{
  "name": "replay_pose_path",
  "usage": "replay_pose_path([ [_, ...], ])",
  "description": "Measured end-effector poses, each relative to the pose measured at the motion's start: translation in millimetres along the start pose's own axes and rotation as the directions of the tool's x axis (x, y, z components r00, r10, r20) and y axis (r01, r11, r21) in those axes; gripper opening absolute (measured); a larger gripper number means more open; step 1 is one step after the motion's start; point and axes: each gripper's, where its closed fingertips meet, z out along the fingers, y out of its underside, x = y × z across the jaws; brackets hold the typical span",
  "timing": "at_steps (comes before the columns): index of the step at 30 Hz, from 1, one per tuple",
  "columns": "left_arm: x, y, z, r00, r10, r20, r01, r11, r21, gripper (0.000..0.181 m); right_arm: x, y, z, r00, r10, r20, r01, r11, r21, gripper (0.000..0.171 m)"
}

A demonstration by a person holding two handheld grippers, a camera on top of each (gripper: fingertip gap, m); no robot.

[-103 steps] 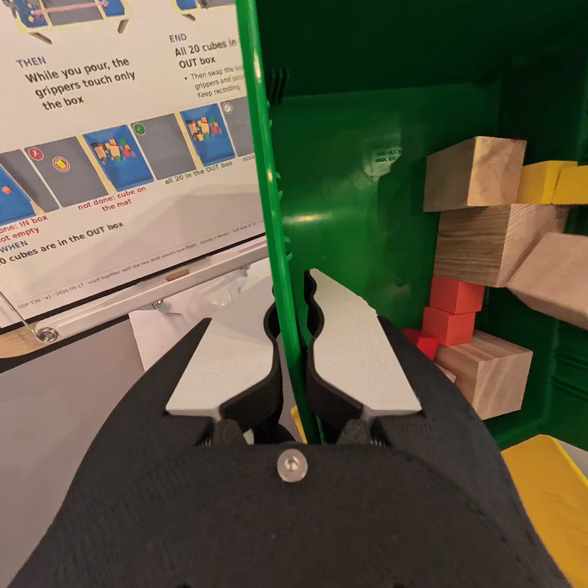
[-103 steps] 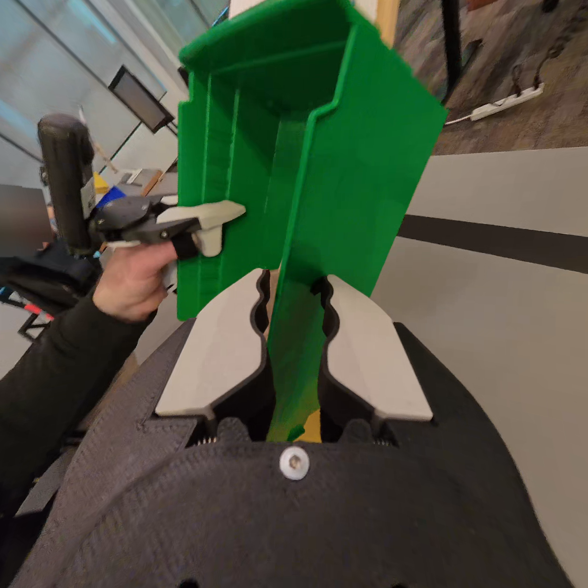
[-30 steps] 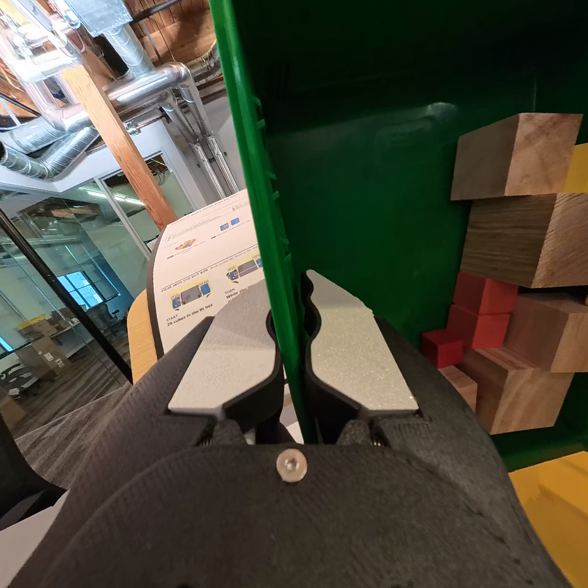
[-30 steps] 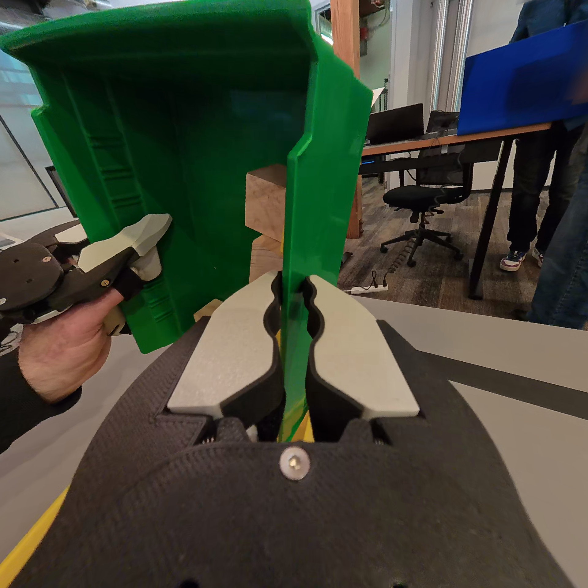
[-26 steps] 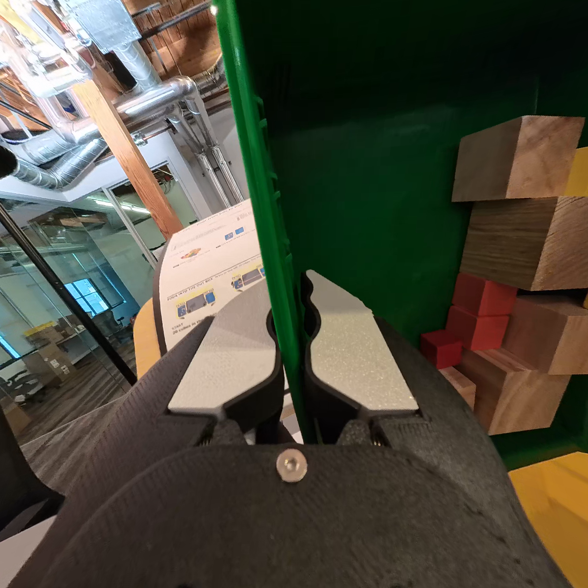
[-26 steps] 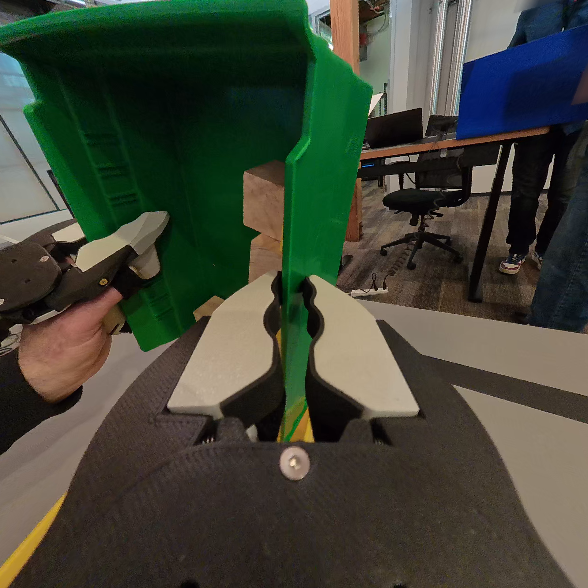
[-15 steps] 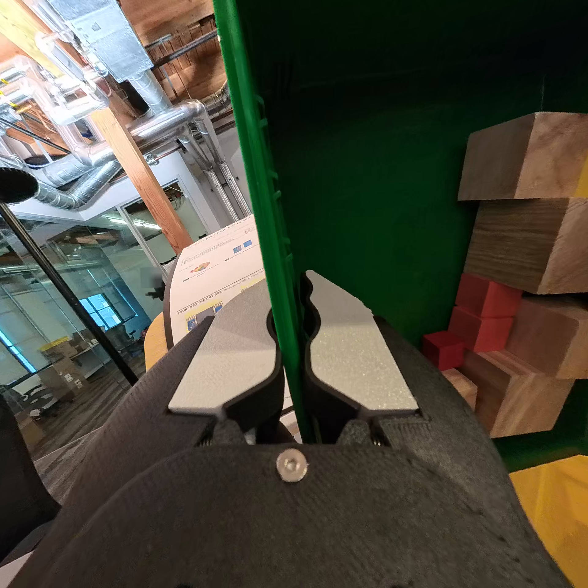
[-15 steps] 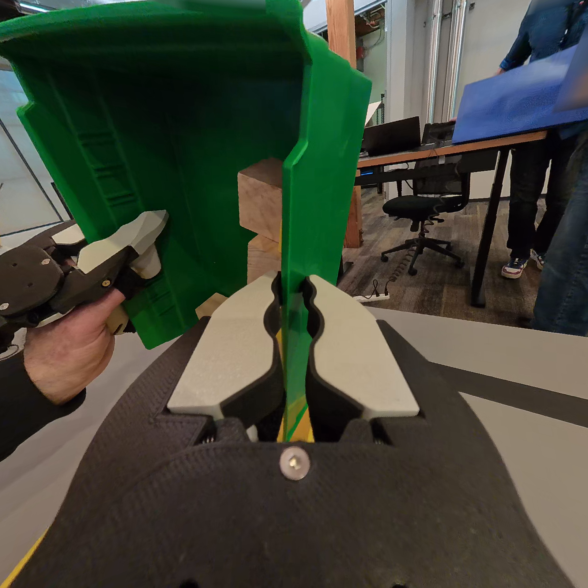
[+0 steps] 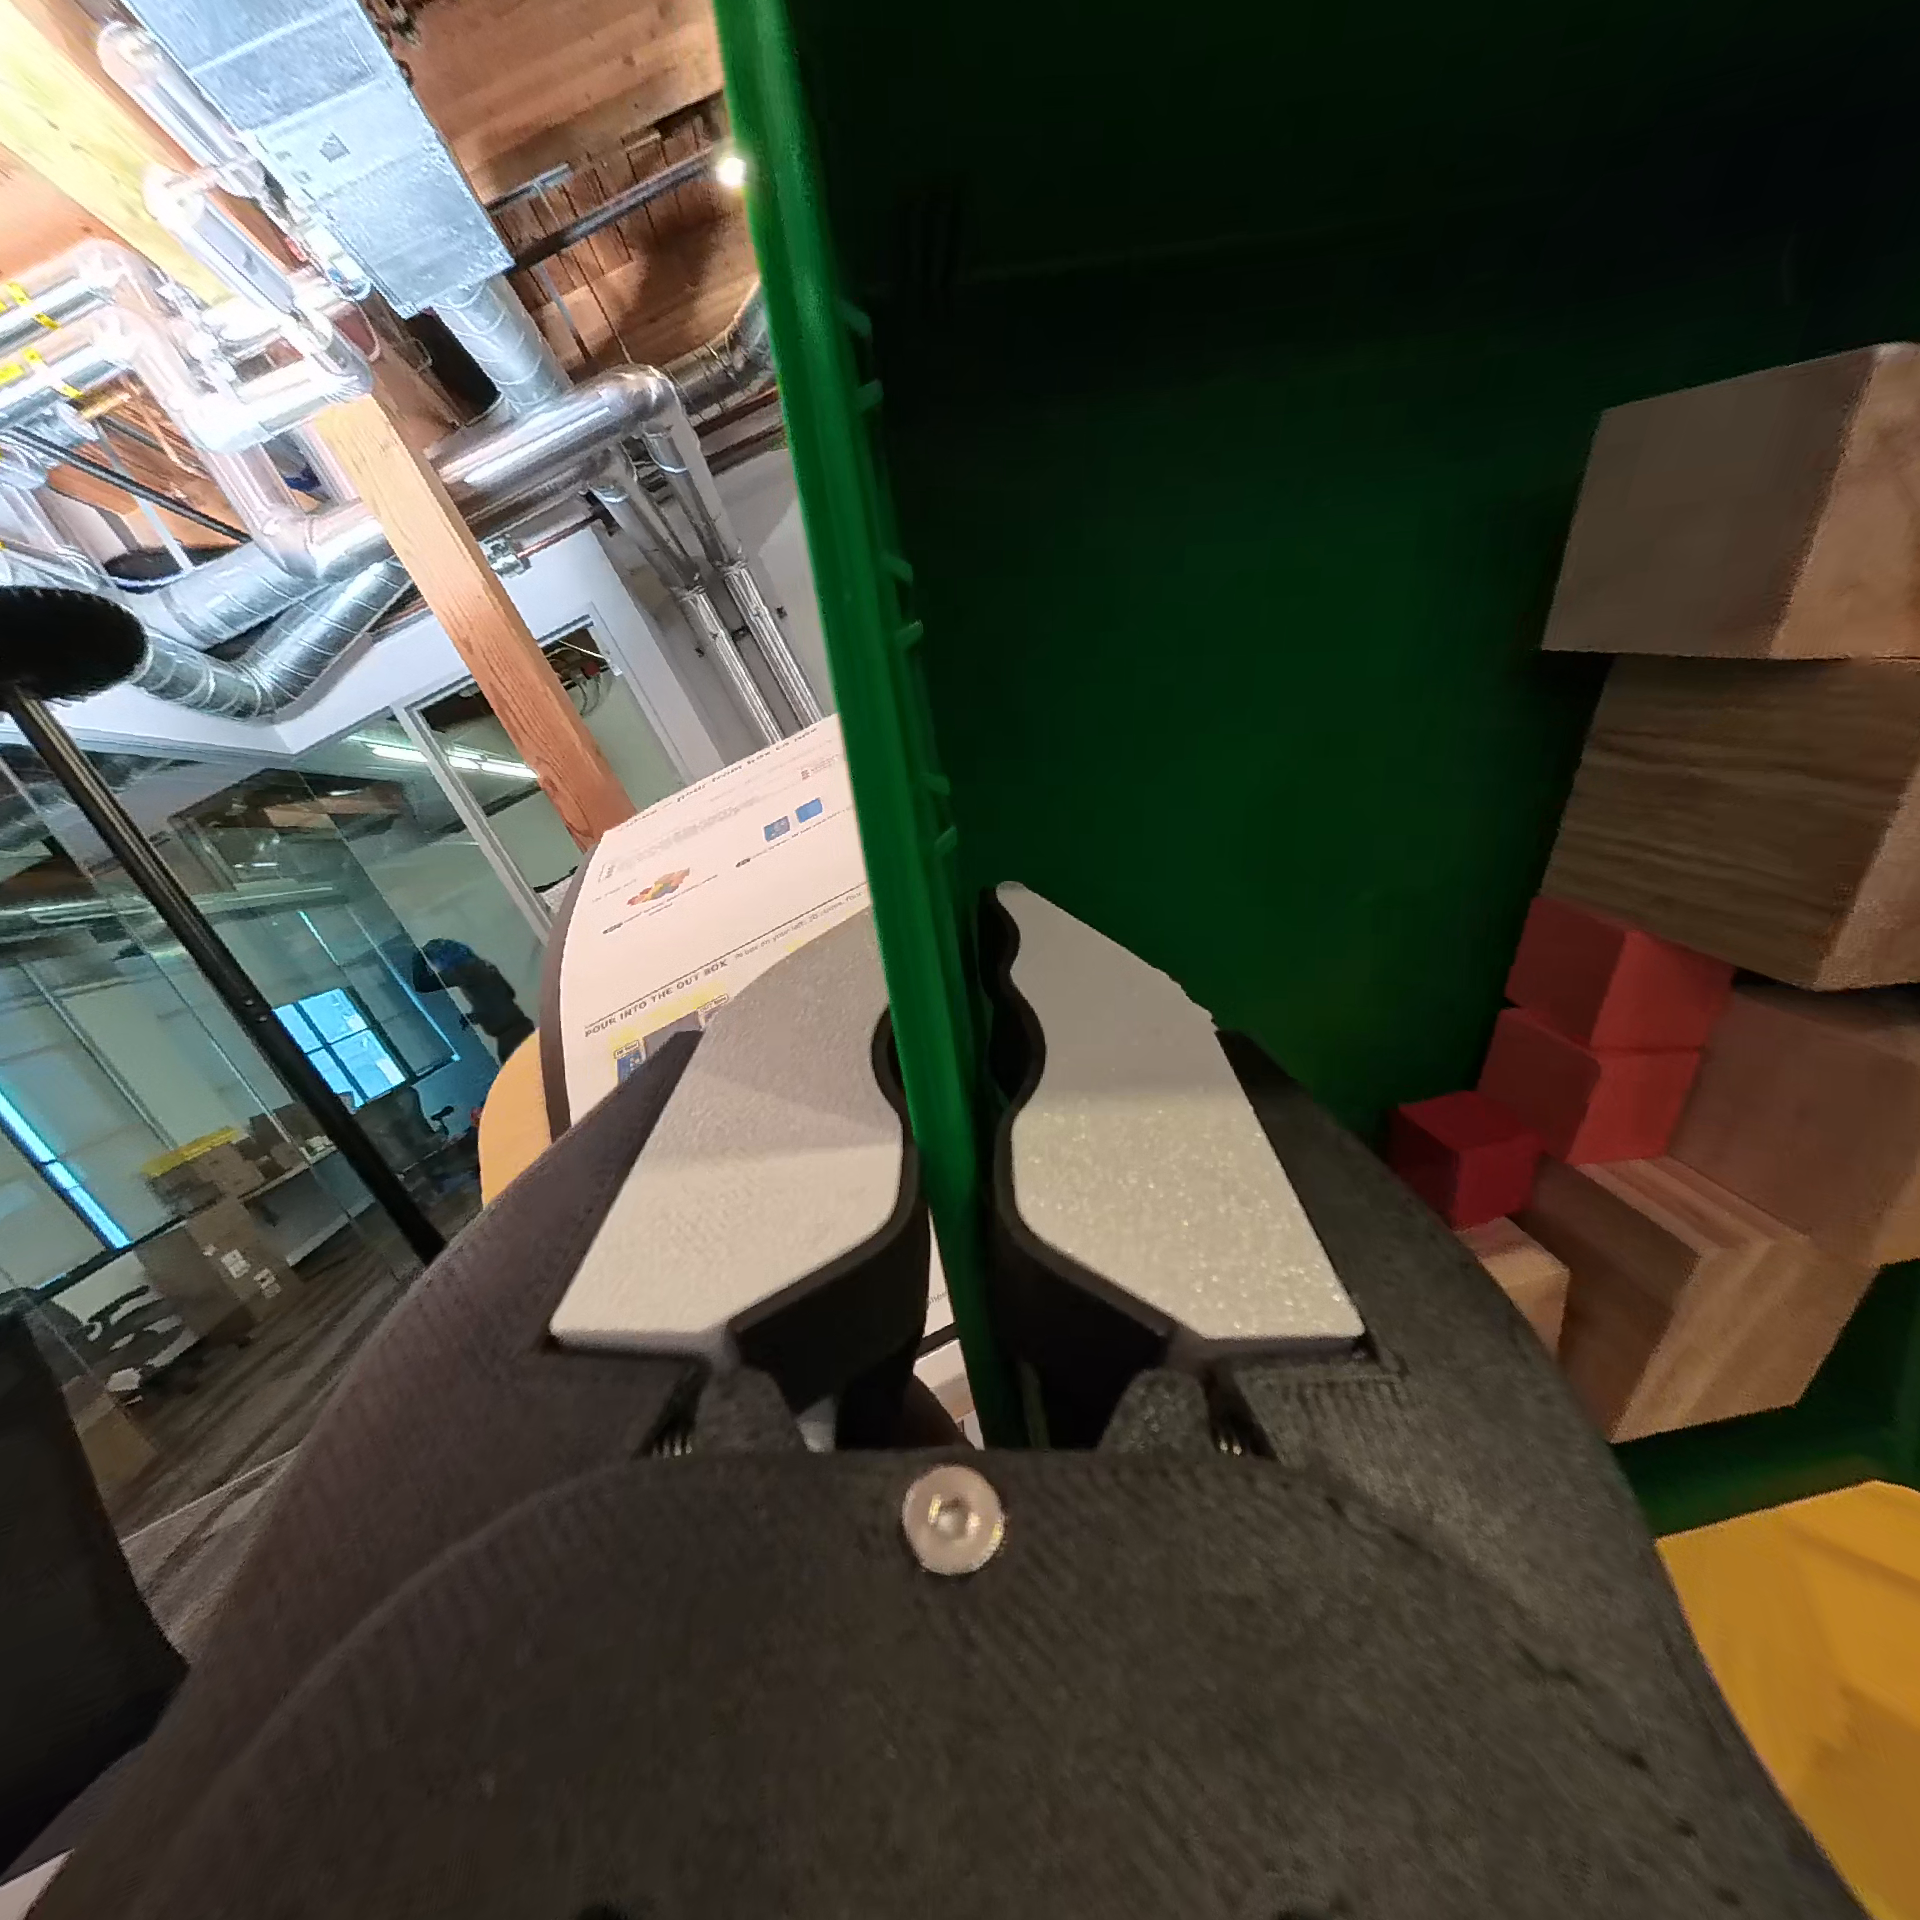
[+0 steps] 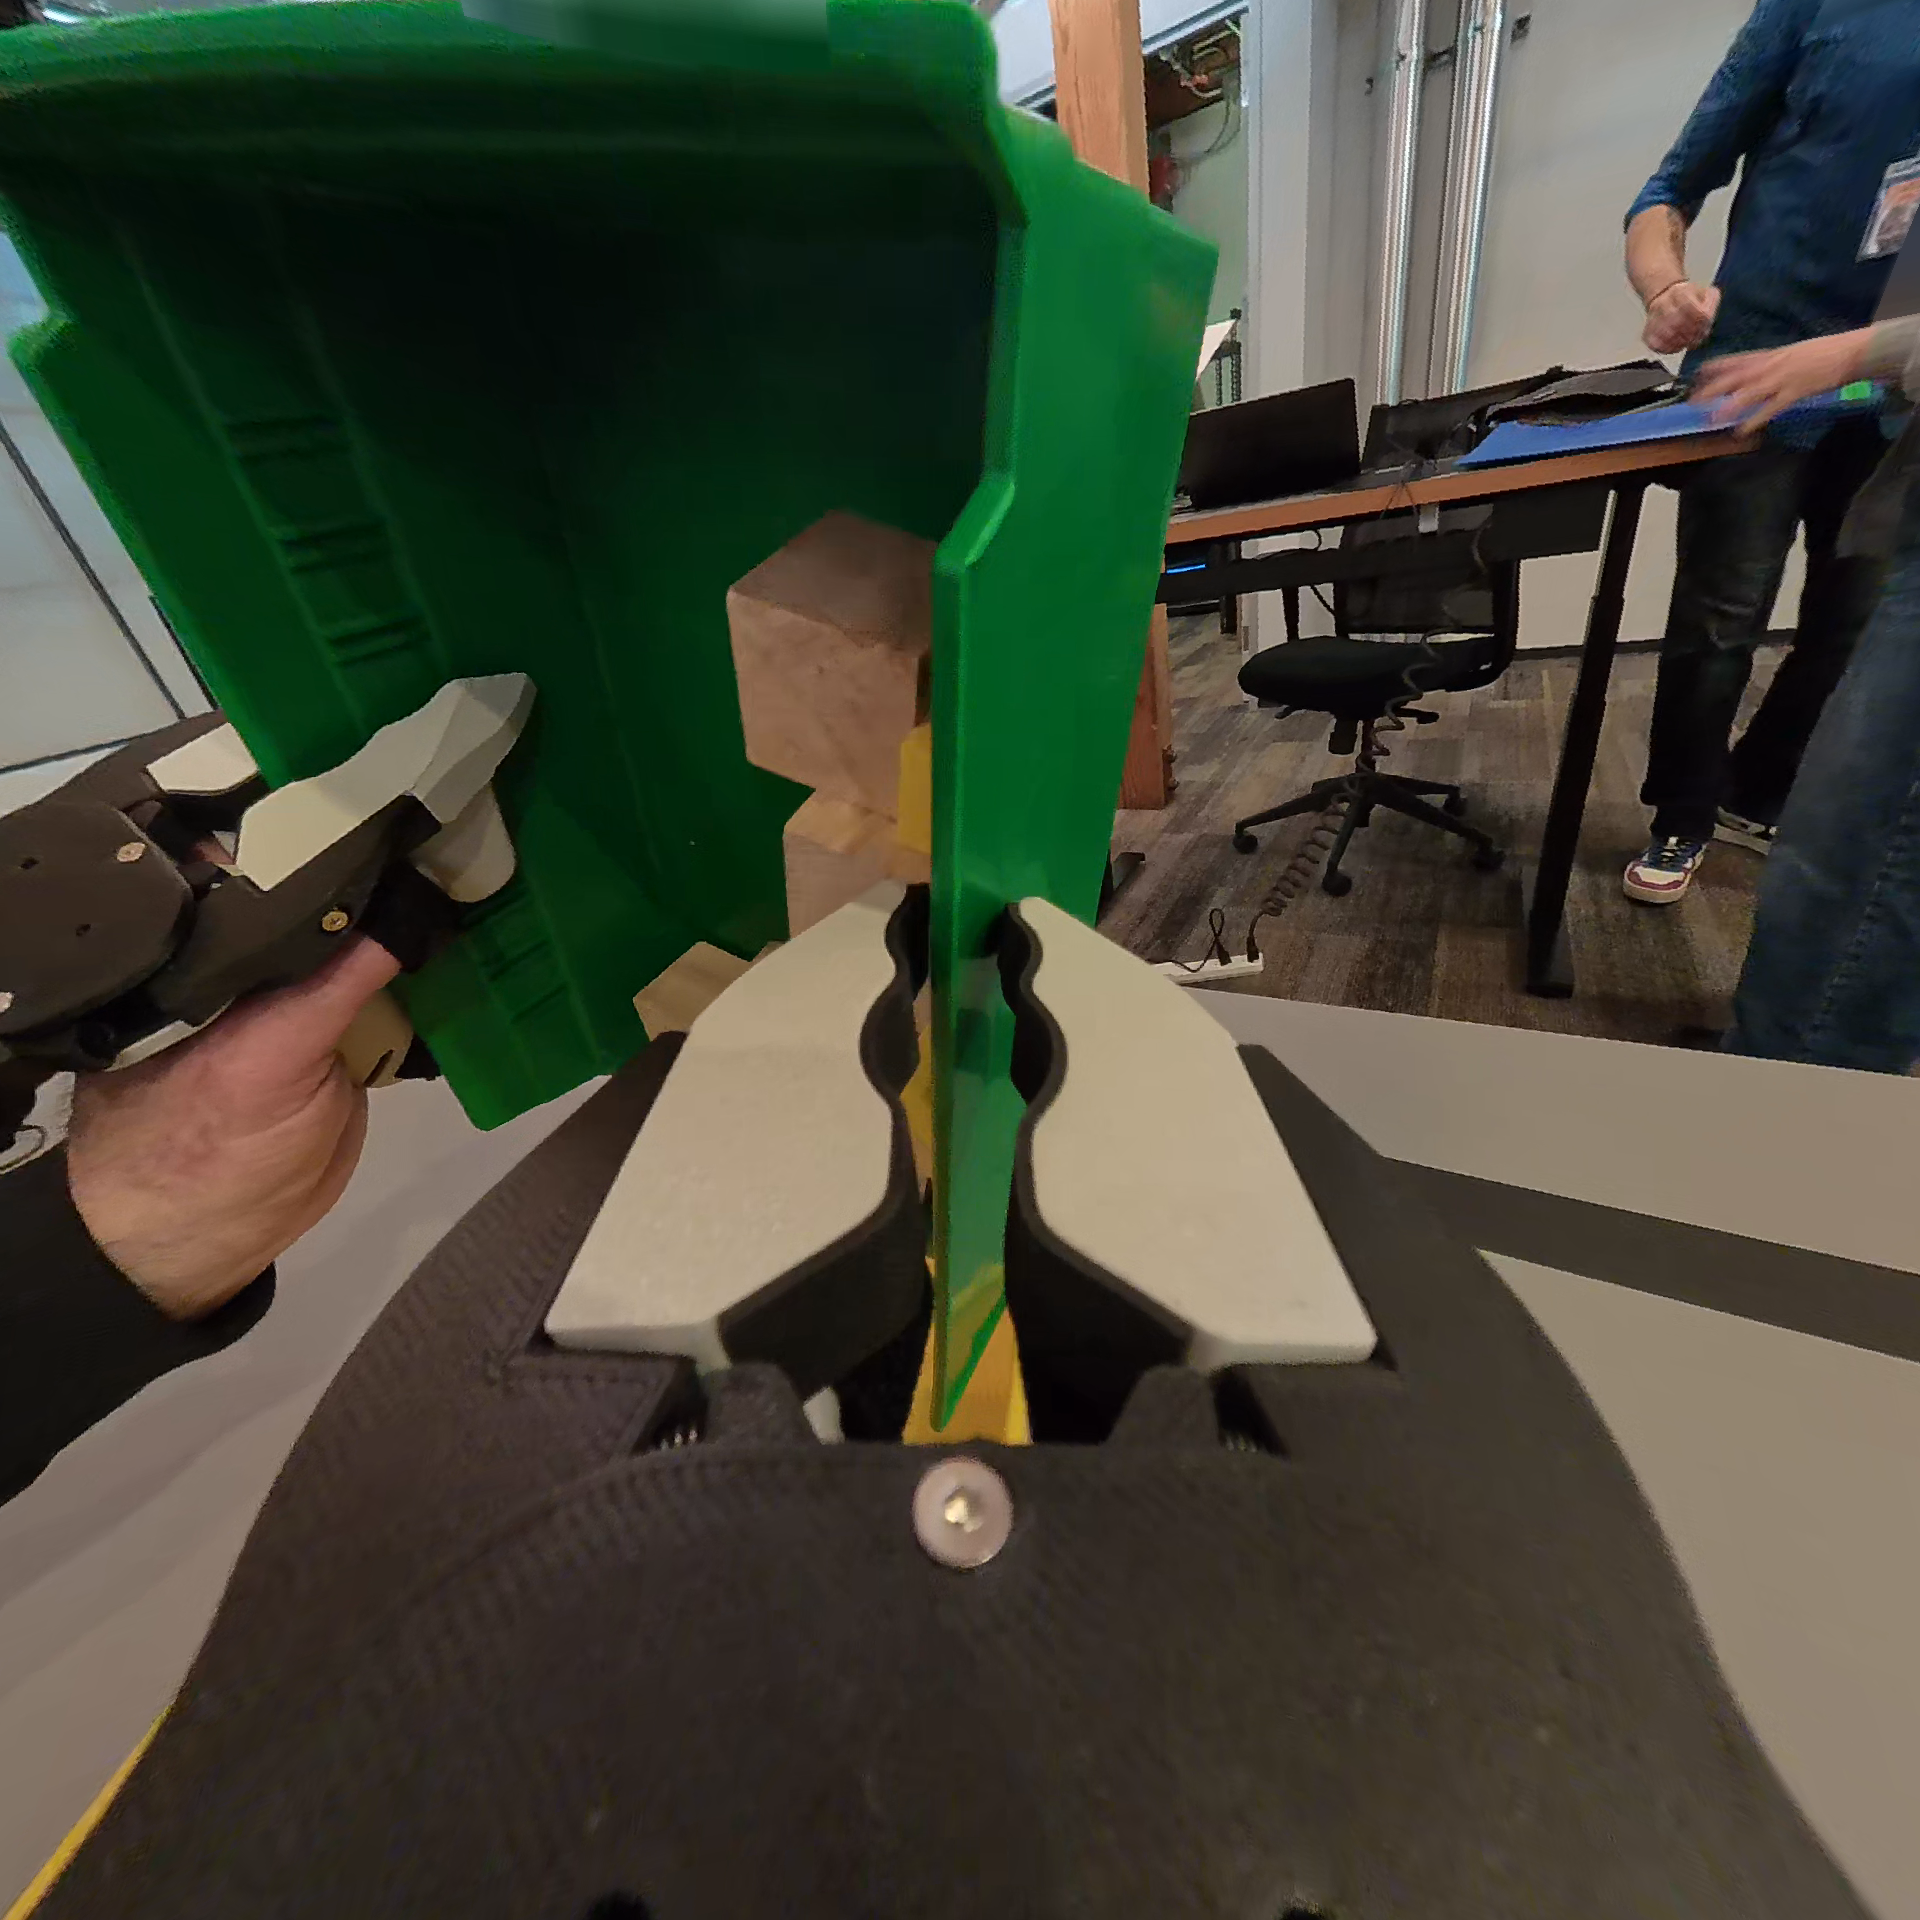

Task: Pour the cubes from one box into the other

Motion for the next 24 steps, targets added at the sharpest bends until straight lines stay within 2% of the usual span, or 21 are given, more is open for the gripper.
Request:
replay_pose_path([
  [4, 2, -3, 2, 1.0, 0.02, 0.002, -0.02, 1.0, 0.0, 0.007, 5, 1, 0, 0.999, -0.006, -0.051, 0.005, 1.0, -0.016, 0.005],
  [14, 5, -3, -4, 0.997, 0.064, 0.036, -0.066, 0.997, 0.036, 0.007, 4, 12, -3, 0.987, -0.034, -0.16, 0.045, 0.997, 0.067, 0.006],
  [24, 2, -14, -8, 0.996, 0.079, 0.053, -0.083, 0.993, 0.088, 0.007, 1, 7, -6, 0.994, -0.044, -0.101, 0.052, 0.995, 0.084, 0.003],
])
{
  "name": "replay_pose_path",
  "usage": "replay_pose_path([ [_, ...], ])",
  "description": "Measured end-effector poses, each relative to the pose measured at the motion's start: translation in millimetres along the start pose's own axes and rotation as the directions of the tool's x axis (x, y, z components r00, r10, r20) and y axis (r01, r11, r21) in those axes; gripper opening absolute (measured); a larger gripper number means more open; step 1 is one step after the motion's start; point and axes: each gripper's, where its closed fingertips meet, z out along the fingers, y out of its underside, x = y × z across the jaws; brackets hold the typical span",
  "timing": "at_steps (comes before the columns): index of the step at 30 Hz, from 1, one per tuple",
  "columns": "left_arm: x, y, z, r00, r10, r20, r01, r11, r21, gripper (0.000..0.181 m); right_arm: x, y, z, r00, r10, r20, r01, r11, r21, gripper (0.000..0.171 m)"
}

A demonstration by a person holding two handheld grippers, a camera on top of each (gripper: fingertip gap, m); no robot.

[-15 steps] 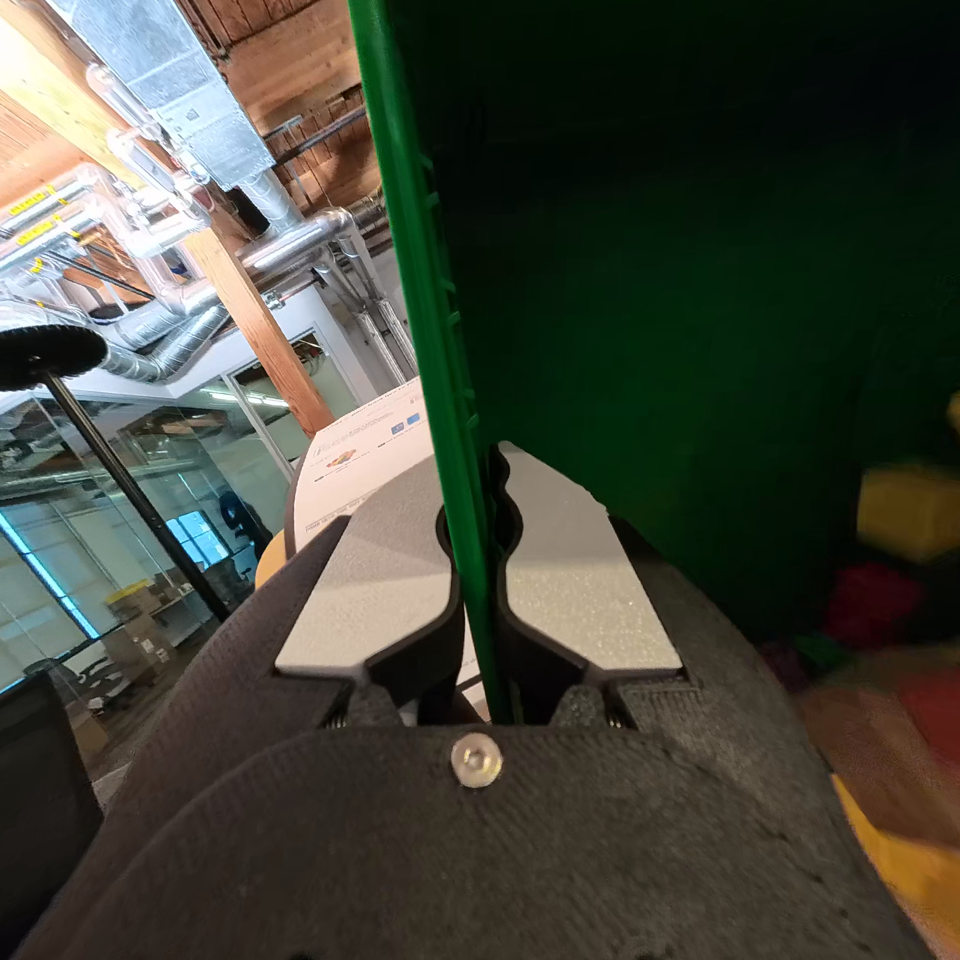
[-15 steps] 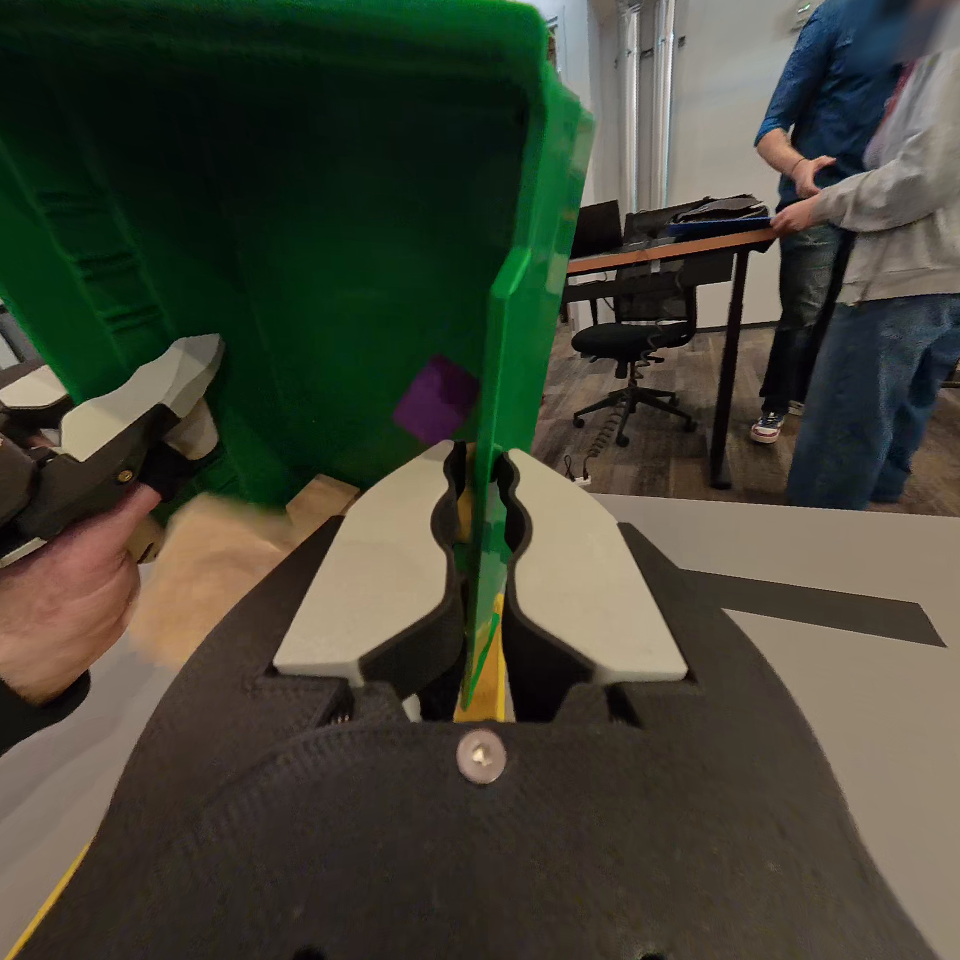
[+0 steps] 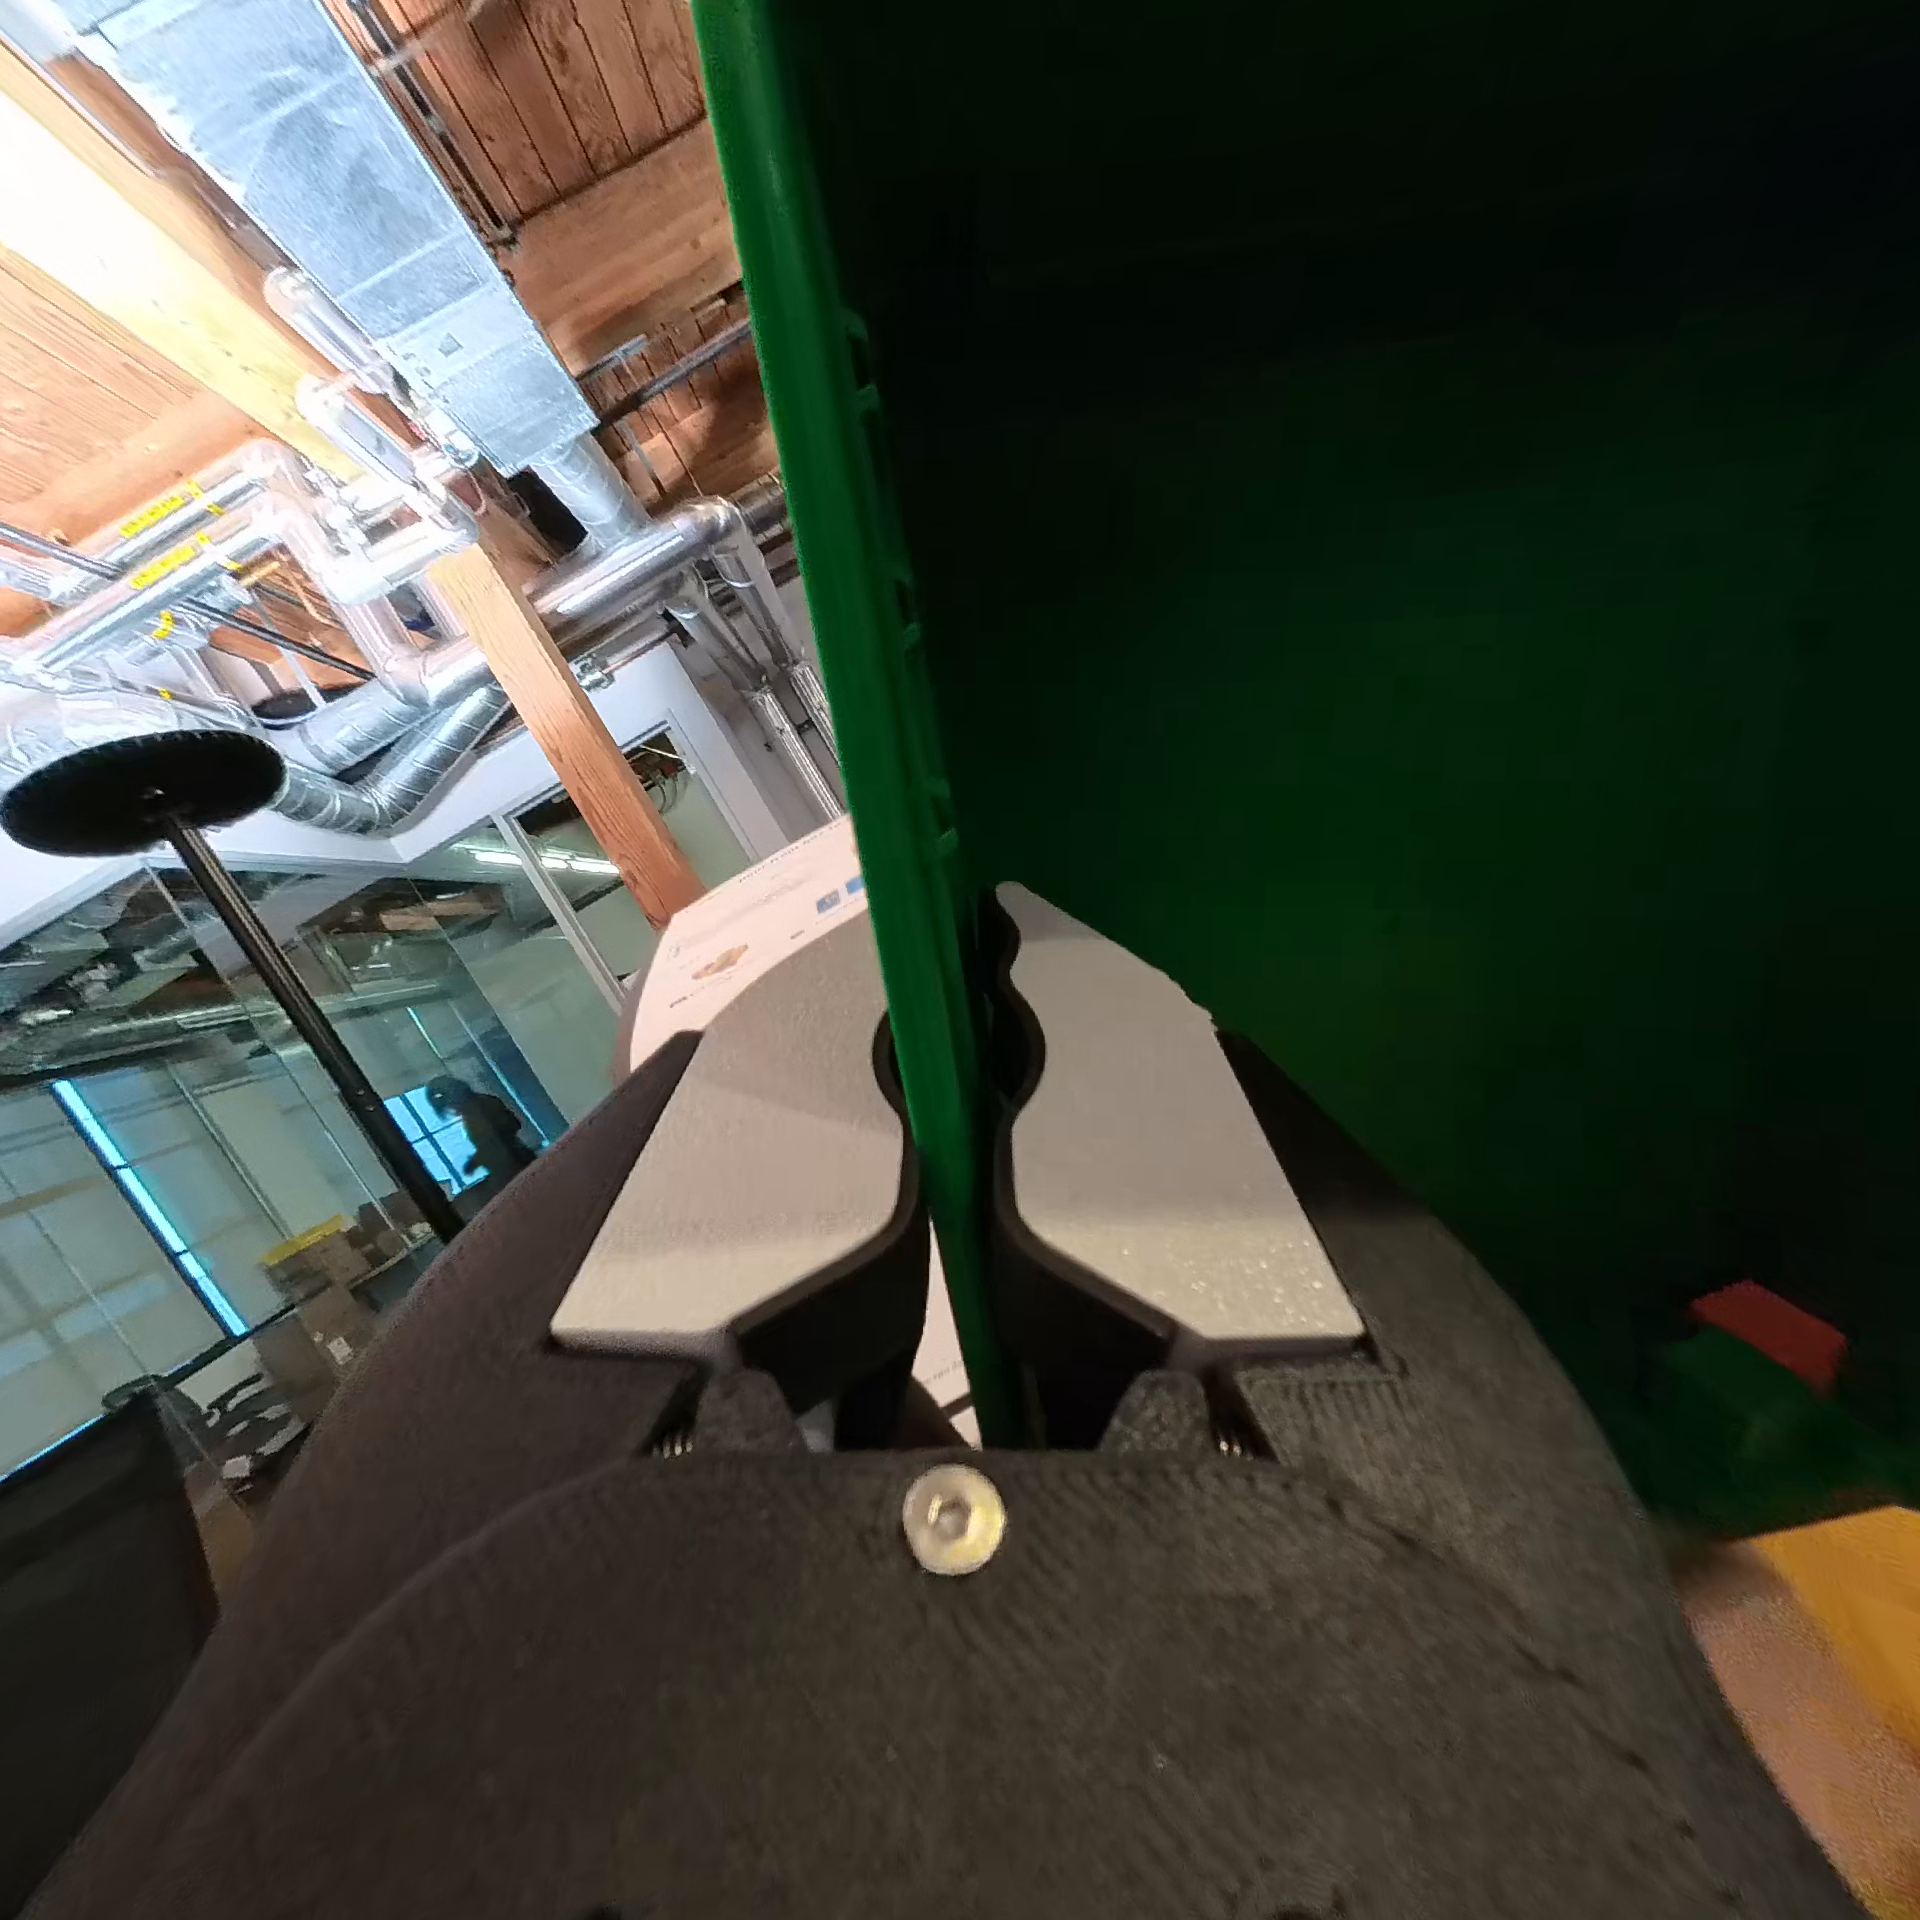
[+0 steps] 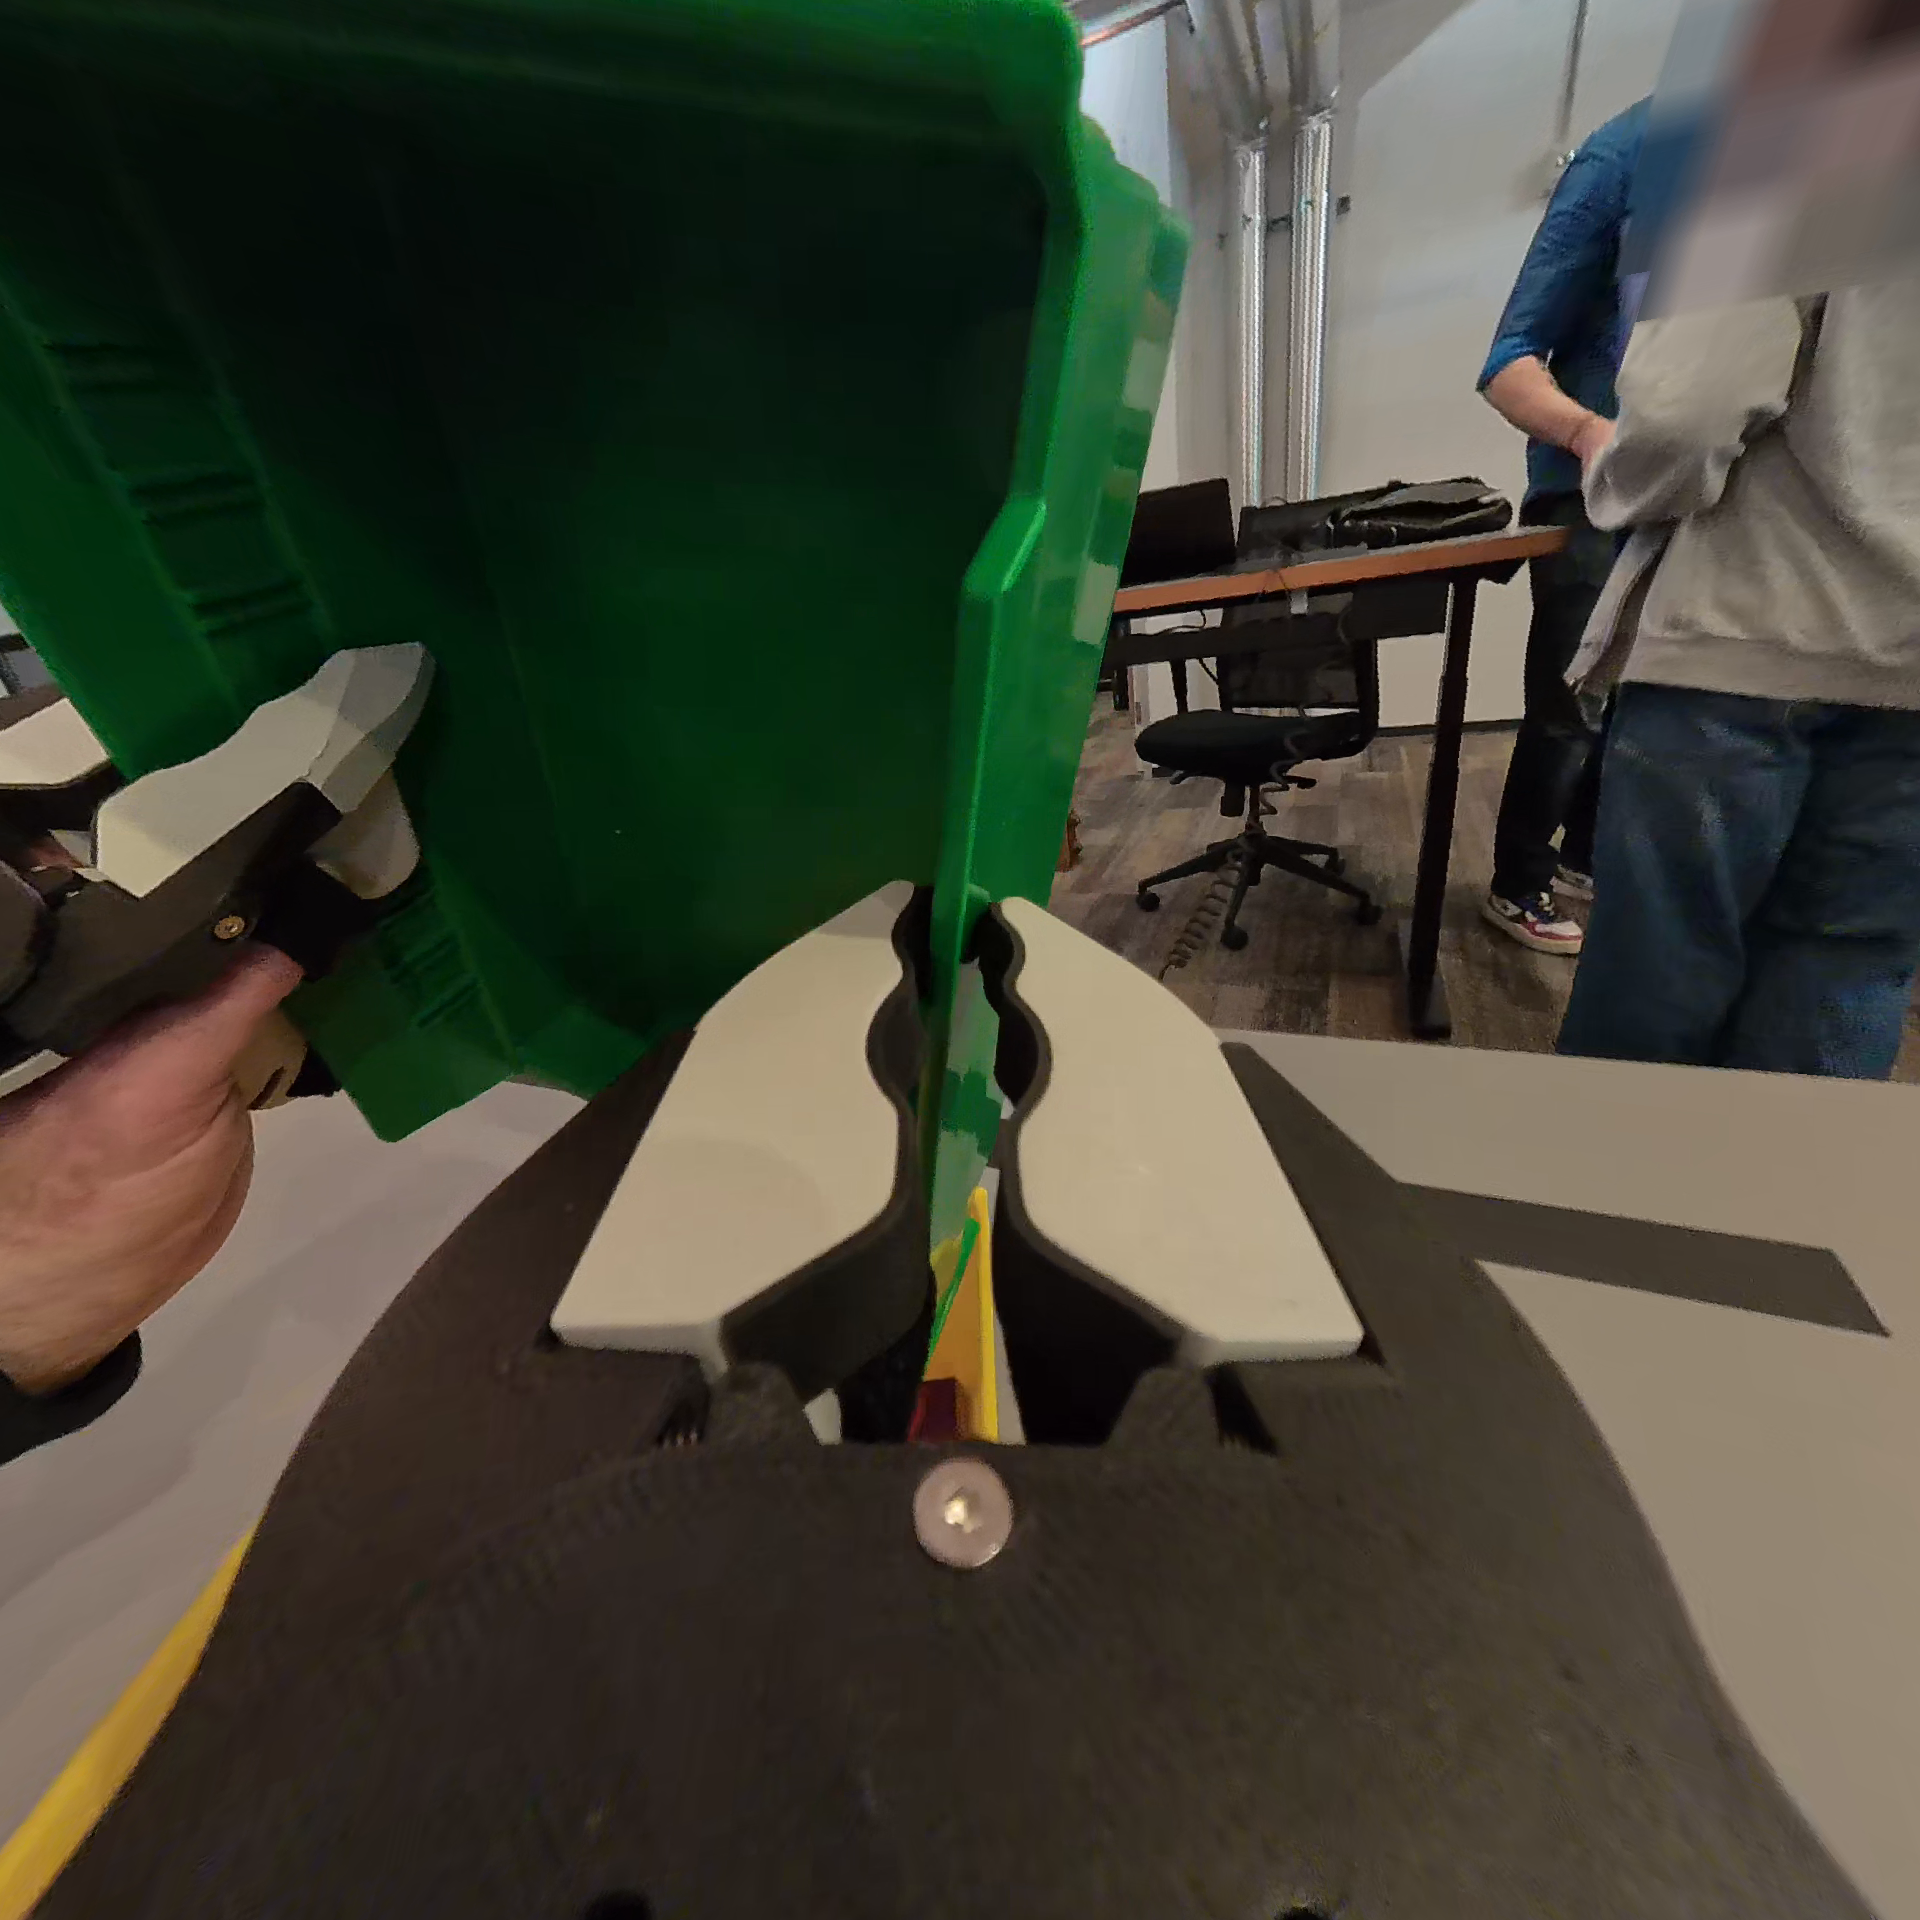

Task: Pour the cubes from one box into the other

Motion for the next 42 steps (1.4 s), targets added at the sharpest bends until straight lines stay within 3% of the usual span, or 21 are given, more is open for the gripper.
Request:
replay_pose_path([
  [28, -26, -35, -14, 0.998, -0.024, 0.055, 0.02, 0.997, 0.069, 0.006, -19, -40, -6, 0.996, -0.05, 0.075, 0.048, 0.999, 0.021, 0.002],
  [36, -58, -35, -23, 0.995, -0.092, 0.043, 0.094, 0.994, -0.047, 0.006, -54, -59, 0, 0.982, -0.13, 0.135, 0.141, 0.988, -0.07, 0.004],
  [42, -108, -15, -49, 0.983, -0.18, 0.024, 0.181, 0.96, -0.215, 0.006, -117, -63, 8, 0.924, -0.299, 0.238, 0.343, 0.923, -0.172, 0.008],
])
